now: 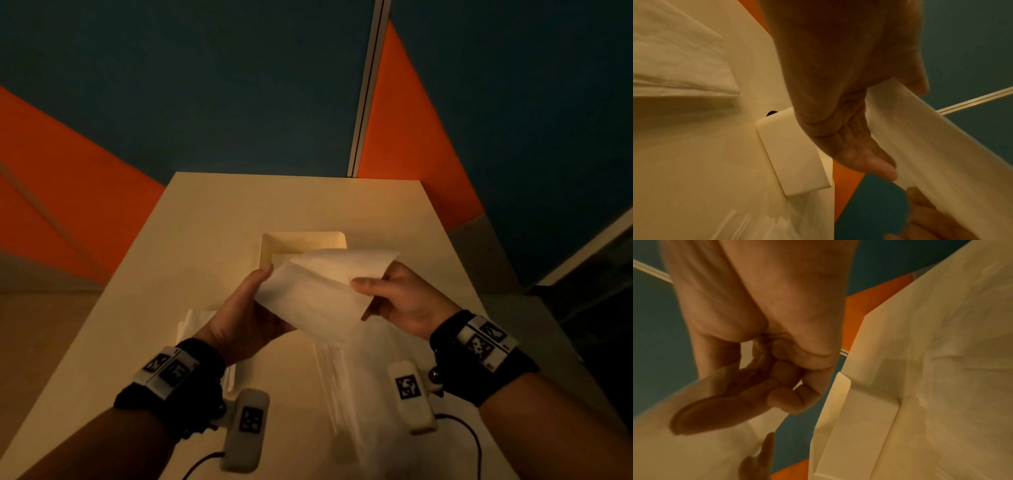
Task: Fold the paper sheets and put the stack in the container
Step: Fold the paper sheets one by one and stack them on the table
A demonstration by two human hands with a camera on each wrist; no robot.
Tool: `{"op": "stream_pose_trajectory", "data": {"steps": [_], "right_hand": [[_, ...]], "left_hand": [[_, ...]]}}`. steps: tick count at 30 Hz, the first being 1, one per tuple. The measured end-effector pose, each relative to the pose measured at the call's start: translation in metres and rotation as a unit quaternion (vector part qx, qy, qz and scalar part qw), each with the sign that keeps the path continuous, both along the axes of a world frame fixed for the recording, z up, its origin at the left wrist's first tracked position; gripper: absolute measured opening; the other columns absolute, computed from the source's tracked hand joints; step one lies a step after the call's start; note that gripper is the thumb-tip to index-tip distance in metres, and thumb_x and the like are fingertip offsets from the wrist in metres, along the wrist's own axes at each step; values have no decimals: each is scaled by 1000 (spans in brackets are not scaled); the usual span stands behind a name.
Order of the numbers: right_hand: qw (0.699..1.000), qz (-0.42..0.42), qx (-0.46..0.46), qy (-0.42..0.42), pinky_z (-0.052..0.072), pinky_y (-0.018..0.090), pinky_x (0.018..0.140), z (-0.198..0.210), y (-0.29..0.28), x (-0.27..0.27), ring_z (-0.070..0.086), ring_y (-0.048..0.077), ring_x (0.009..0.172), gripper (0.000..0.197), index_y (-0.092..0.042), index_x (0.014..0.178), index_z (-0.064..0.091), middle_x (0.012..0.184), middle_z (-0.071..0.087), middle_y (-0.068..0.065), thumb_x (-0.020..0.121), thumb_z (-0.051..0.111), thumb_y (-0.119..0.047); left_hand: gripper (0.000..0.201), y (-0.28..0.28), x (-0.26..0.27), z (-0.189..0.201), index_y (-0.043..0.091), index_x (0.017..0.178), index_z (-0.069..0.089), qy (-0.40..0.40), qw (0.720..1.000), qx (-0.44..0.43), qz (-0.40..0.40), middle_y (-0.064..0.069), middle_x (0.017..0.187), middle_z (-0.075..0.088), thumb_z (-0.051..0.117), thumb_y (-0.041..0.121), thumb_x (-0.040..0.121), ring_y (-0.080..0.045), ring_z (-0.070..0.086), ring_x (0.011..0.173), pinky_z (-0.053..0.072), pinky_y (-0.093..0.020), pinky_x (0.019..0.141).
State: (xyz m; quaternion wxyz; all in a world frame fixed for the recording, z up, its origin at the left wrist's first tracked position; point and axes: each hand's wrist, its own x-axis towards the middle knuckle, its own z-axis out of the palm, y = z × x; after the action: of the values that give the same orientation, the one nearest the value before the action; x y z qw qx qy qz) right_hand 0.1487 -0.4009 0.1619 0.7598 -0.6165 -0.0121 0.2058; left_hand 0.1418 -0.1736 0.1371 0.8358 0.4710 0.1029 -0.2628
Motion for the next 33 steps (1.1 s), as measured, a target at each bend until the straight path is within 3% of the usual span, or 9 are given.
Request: {"op": "stream_pose_trajectory", "data": {"steps": [5, 9, 13, 15, 21, 25, 29, 31, 33], "right_hand": [[1000, 16, 8, 14, 52, 39, 70, -5, -10, 2, 66, 22, 84, 42, -16, 96, 72, 93, 69, 7, 57, 87, -17], [1000, -15, 11, 19, 55, 33, 73, -2, -11, 3, 66, 19, 86, 32, -12, 101, 66, 92, 70, 5, 71, 68, -2], [999, -51, 1, 8, 55, 32, 74, 0, -8, 2, 67, 19, 84, 24, -9, 95, 68, 89, 72, 6, 87, 51, 5], [998, -56, 20, 8, 53, 33, 78, 0, -7, 0, 66, 21, 89, 27, -9, 97, 70, 95, 72, 9, 89, 46, 1], [996, -23, 63, 51, 45, 34, 66, -2, -15, -5, 58, 22, 76, 42, -12, 105, 65, 88, 67, 7, 90, 28, -25], [999, 25, -22, 13, 55, 41, 73, -9, -16, -10, 66, 24, 91, 28, -15, 109, 66, 99, 70, 8, 88, 52, -2], [999, 2, -51, 11, 58, 34, 65, -14, -13, -15, 69, 20, 86, 31, -12, 102, 66, 93, 72, 6, 81, 59, 10], [998, -30, -50, 7, 59, 35, 73, -15, -11, -15, 69, 20, 87, 28, -11, 101, 67, 95, 71, 8, 79, 62, 6], [998, -51, -39, -5, 58, 35, 78, -12, -10, -14, 69, 20, 88, 26, -9, 101, 68, 95, 72, 10, 80, 62, 5]], "left_hand": [[80, 7, 0, 2, 23, 103, 74, -14, 997, -66, -44, -7, 92, 69, 86, 56, 31, -21, 68, 78, 57, -32, 64], [74, 8, 0, 7, 27, 109, 71, -48, 990, -97, -91, -6, 99, 70, 84, 55, 42, -22, 68, 82, 55, -31, 65], [49, 7, 0, 9, 28, 113, 67, -65, 990, -73, -102, -8, 93, 69, 75, 18, 65, -21, 67, 69, 58, -33, 57], [47, 8, 1, 5, 35, 109, 69, -78, 993, -26, -90, -8, 98, 67, 64, 8, 70, -21, 66, 70, 59, -32, 59], [35, 6, -5, 10, 15, 82, 78, -141, 984, 104, -34, -6, 85, 74, 51, -8, 87, -16, 71, 78, 58, -24, 65], [42, 9, -4, 18, 23, 85, 77, -228, 955, 187, -8, 0, 87, 75, 49, -9, 89, -13, 69, 82, 58, -27, 72], [30, 11, -2, 20, 19, 80, 78, -241, 956, 167, 15, -1, 86, 74, 58, -3, 85, -17, 68, 81, 58, -27, 71], [13, 15, -3, 24, 11, 80, 77, -212, 971, 114, -9, -9, 89, 73, 72, 14, 69, -24, 68, 82, 58, -29, 70], [44, 22, -4, 24, 6, 85, 76, -163, 983, 50, -63, -14, 95, 72, 77, 37, 53, -29, 68, 85, 59, -34, 73]]}}
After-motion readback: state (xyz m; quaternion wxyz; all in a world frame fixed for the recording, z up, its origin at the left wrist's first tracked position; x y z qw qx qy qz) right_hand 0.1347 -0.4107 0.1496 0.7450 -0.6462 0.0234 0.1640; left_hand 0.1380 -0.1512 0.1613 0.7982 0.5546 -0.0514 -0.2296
